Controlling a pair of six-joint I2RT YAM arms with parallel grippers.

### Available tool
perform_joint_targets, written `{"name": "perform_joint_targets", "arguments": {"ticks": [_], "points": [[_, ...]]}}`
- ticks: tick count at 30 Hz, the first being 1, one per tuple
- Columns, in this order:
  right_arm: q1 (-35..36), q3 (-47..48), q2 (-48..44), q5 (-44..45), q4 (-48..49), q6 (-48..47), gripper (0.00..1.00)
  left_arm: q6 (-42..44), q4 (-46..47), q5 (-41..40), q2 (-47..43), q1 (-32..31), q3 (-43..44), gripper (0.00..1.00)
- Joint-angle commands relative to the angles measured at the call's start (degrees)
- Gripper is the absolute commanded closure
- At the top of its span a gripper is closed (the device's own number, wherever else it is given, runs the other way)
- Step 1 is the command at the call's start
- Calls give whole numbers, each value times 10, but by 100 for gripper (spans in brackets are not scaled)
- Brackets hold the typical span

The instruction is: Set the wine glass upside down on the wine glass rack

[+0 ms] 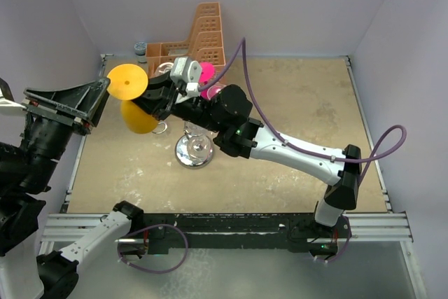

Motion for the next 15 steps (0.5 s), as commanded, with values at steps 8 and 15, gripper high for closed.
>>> {"name": "perform_joint_targets", "arguments": {"ticks": [8,15], "points": [[11,30,12,-36,18,-17,100,-5,27,24,-4,-2,-10,82],[12,-1,-5,-62,40,0,89,-12,28,-10,-18,-3,-16,100]]}}
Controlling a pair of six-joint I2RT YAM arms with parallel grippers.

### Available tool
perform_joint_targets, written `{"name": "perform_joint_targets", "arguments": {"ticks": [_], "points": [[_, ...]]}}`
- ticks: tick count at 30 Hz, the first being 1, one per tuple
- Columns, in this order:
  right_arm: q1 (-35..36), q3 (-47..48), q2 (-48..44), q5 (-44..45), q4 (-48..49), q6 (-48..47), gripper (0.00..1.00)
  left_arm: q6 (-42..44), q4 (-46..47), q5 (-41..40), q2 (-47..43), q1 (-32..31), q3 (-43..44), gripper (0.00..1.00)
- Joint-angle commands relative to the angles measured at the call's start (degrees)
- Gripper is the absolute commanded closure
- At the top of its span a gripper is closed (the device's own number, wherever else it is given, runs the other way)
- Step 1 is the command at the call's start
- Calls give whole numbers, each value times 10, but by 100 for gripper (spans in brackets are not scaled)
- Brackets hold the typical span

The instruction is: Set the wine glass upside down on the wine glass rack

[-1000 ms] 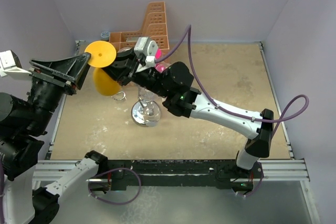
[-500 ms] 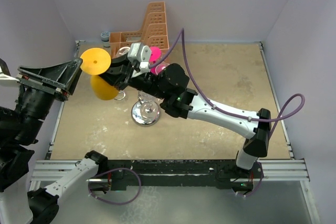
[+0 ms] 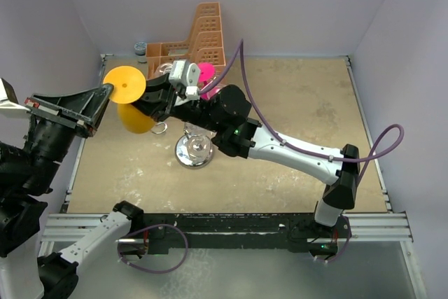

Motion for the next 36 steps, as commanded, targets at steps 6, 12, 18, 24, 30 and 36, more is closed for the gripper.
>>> {"name": "perform_joint_targets", "arguments": {"ticks": [6,12,18,24,30,36], "points": [[9,-75,-54,-11,68,62,47,-8,11,-88,-21,-2,11,100],[10,-195,-153,44,76,96,33,-1,-23,-148,-41,-2,0,100],[10,-272,-252,98,56,109,31,15,-63,-133,-50,-3,-23,100],[9,-326,-321,137,49,122,31,47,-204,-140,-47,-3,8,100],[9,-351,-354,170,43,127,30,60,-258,-110,-61,-4,-4,100],[9,-370,-373,208,34,131,30,103,-180,44,-60,-4,-90,100]]}}
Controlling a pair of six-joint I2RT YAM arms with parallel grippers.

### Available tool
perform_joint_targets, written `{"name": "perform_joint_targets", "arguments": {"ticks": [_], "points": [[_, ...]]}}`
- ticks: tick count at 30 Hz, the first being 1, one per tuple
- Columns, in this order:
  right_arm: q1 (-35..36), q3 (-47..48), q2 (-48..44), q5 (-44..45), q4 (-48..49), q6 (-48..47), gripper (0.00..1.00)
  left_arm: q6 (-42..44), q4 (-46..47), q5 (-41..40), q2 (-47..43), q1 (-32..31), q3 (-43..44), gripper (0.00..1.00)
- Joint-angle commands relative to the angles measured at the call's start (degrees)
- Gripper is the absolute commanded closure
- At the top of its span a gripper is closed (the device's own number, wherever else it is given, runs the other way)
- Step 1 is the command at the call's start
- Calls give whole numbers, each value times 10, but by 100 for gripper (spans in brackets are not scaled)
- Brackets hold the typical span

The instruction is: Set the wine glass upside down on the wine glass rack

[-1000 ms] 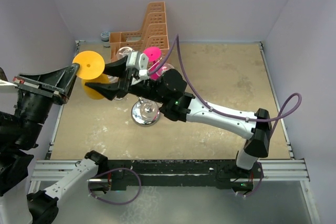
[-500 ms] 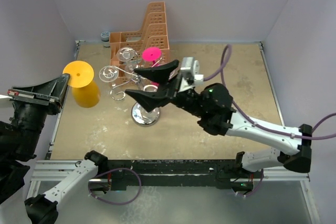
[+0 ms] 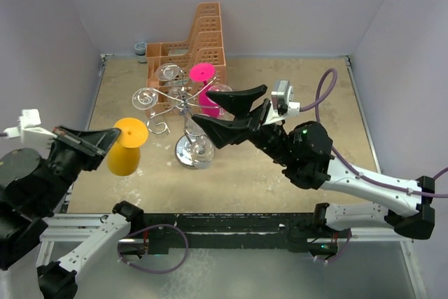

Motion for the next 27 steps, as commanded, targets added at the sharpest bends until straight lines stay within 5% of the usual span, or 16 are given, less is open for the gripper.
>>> {"name": "perform_joint_targets", "arguments": {"ticks": [1,15,27], "points": [[3,-7,-24,47,11,11,30,45,72,133,7,-3,-55,100],[3,-50,-77,84,11,35,31,16,233,216,43,-3,-173,100],[2,-71,-93,89,9,51,31,-54,326,136,-2,-3,-267,100]]}}
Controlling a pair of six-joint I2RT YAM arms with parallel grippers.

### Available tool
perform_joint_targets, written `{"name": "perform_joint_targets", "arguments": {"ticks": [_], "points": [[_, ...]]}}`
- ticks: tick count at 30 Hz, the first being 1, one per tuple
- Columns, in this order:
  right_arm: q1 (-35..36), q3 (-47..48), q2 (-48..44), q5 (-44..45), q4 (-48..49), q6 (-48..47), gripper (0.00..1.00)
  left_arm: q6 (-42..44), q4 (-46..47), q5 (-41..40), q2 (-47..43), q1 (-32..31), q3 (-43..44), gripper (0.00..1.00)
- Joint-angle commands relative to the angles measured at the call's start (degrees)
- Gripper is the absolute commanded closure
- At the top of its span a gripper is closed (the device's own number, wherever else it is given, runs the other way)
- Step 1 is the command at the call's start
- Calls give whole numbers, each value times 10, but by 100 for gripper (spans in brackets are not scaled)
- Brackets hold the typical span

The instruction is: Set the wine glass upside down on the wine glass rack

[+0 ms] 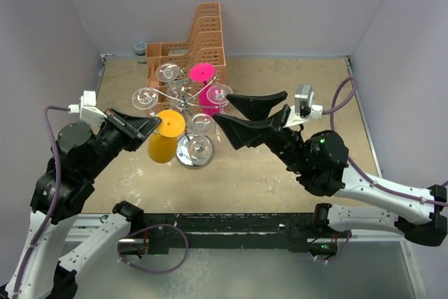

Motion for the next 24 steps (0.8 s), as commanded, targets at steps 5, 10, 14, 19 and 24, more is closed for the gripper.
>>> {"name": "perform_joint_targets", "arguments": {"ticks": [5,10,14,19,24], "points": [[2,-9,-20,12,18,20,31,-59,108,-55,-9,-2,-52,100],[3,-15,-28,17,19,22,31,-78,150,-94,-22,-3,-82,100],[2,-16,-31,18,15,23,31,-73,140,-121,-30,-2,-75,100],[3,-22,-29,31,7,24,31,-54,91,-164,-41,-2,-55,100],[3,-18,-26,36,-3,25,31,-53,71,-171,-48,-3,-51,100]]}}
